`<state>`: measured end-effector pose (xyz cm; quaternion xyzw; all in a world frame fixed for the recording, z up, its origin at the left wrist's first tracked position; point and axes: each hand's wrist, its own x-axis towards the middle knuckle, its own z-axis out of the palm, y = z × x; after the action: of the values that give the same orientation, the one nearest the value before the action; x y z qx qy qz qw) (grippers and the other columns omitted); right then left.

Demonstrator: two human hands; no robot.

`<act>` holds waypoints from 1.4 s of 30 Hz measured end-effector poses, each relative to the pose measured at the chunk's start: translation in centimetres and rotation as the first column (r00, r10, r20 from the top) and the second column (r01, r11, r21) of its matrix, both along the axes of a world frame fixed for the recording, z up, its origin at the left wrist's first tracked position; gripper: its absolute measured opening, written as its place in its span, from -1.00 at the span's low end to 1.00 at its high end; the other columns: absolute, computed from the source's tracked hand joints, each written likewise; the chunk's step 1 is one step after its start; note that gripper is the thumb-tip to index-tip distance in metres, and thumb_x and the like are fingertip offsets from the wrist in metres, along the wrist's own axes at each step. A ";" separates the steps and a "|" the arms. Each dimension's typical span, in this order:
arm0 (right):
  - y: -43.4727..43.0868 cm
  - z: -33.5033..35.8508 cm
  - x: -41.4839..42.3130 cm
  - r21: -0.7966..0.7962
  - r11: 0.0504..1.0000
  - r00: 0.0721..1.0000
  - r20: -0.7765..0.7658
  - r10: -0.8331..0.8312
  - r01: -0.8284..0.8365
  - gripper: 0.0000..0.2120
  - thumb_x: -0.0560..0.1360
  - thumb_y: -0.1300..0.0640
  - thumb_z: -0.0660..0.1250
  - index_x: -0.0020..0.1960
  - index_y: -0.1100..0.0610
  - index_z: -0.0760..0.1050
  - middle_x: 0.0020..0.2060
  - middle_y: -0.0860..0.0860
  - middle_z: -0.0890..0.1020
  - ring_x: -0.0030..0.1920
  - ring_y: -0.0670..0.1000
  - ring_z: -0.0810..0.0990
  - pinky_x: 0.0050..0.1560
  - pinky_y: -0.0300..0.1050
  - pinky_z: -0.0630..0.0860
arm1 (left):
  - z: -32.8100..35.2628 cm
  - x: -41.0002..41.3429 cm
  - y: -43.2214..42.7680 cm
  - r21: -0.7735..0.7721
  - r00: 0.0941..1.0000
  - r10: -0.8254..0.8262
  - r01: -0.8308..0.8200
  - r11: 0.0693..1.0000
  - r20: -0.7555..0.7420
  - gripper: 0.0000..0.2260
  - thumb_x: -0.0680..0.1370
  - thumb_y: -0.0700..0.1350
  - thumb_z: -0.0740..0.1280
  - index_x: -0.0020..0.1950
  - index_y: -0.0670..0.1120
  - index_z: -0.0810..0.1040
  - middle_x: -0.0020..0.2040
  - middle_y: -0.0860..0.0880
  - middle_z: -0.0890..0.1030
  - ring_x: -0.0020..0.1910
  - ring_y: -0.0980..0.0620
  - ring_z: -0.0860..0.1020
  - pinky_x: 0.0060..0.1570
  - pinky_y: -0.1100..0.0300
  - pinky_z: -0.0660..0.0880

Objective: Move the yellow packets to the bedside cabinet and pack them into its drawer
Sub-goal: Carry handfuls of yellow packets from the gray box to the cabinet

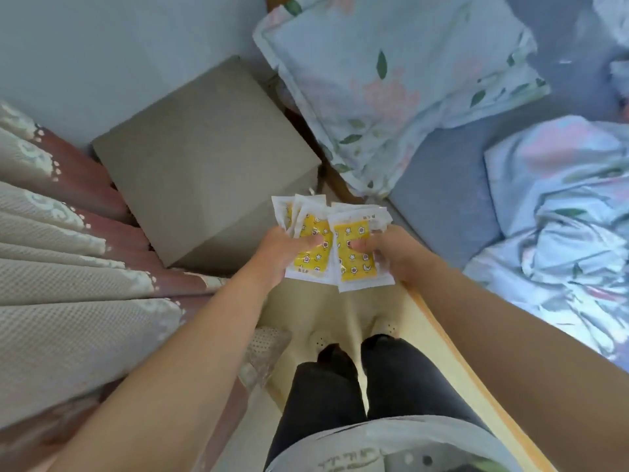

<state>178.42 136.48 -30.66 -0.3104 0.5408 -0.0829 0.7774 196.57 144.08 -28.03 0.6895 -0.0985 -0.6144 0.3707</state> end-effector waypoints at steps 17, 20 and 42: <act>24.3 -2.1 -39.2 -0.032 0.651 0.644 -0.123 -0.755 0.758 -0.61 0.26 0.37 0.53 0.08 0.26 0.60 -0.01 0.17 0.68 0.00 0.21 0.67 0.13 0.23 0.54 | -1.2 -39.0 8.2 -0.105 0.605 -0.792 0.795 0.597 0.077 -0.75 0.43 -0.24 0.48 0.09 -0.11 0.62 0.03 -0.07 0.68 0.04 -0.06 0.65 0.06 0.06 0.56; 32.0 -1.9 -46.4 -0.024 0.553 0.547 -0.121 -0.828 0.833 -0.65 0.28 0.34 0.53 0.05 0.24 0.61 -0.01 0.15 0.69 0.03 0.17 0.66 0.15 0.14 0.54 | -1.8 -47.6 13.1 -0.050 0.509 -0.854 0.861 0.507 0.102 -0.86 0.42 -0.23 0.50 -0.06 -0.10 0.61 -0.10 -0.06 0.68 -0.05 -0.10 0.65 0.03 0.00 0.58; 75.0 0.5 -79.1 0.029 -0.549 -0.549 -0.010 -0.836 0.835 -0.81 0.45 0.40 0.35 0.03 0.23 0.58 -0.11 0.10 0.70 -0.15 0.07 0.71 -0.25 -0.08 0.63 | -3.1 -99.0 48.1 -0.135 -0.481 -0.876 0.871 -0.472 -0.040 -0.84 0.46 -0.30 0.43 -0.06 -0.06 0.58 -0.25 0.05 0.70 -0.24 0.06 0.68 -0.28 0.16 0.59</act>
<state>99.36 211.49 -30.11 0.3383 0.5226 -0.7207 0.3051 97.57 192.22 -31.17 0.2181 -0.6267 -0.6765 -0.3194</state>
